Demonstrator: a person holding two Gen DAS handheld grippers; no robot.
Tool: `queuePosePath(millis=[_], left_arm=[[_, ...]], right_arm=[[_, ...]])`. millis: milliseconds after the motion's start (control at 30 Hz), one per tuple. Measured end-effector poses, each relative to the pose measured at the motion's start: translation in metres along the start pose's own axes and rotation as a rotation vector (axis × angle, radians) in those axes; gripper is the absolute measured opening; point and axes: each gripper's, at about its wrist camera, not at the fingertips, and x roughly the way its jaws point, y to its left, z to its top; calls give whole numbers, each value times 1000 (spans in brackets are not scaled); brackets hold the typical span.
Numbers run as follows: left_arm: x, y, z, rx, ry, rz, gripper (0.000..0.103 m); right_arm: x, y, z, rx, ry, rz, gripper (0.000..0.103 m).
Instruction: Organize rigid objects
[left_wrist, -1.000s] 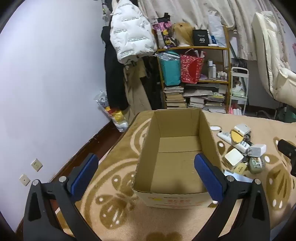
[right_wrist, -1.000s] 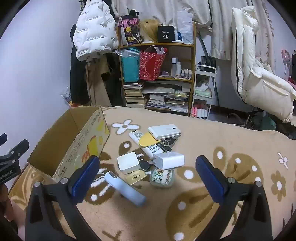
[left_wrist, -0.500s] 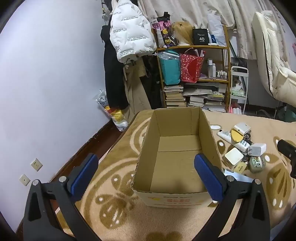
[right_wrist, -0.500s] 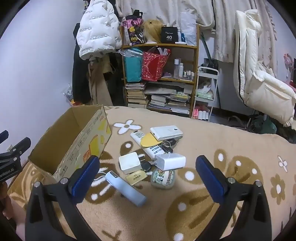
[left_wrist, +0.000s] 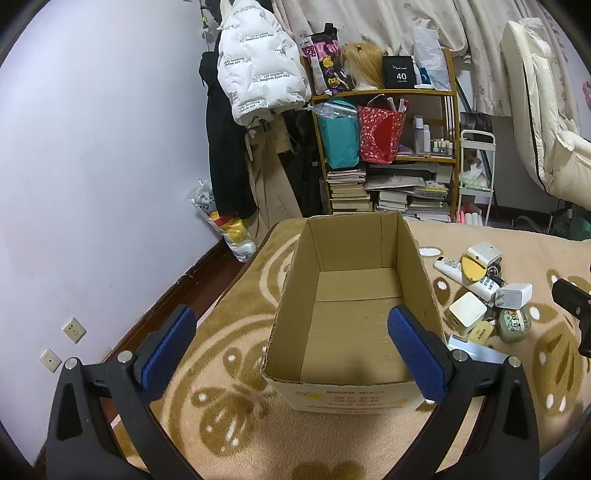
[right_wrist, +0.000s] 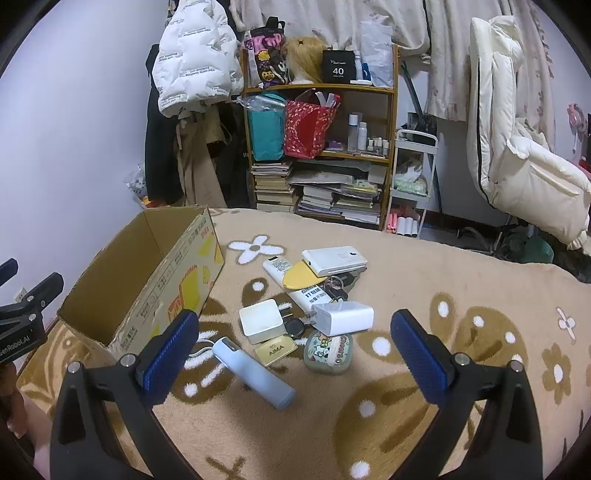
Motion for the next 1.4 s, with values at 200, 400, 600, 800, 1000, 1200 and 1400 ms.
queuePosePath(millis=[200, 400, 600, 800, 1000, 1200, 1400], left_arm=[[0, -1, 0, 0, 1, 2, 102], [0, -1, -1, 3, 4, 0, 102], [0, -1, -1, 0, 4, 2, 102], [1, -2, -3, -6, 5, -3, 102], [3, 0, -2, -4, 9, 0, 102], [3, 0, -2, -4, 10, 1, 102], [2, 0, -3, -2, 9, 2, 102]], right_arm=[[-1, 1, 0, -3, -3, -6, 103], [-1, 0, 0, -2, 0, -5, 103], [1, 0, -1, -1, 3, -20, 103], [2, 1, 0, -10, 12, -26, 103], [3, 2, -1, -20, 14, -24, 103], [2, 5, -2, -24, 15, -25, 103], [2, 6, -2, -24, 17, -24, 103]])
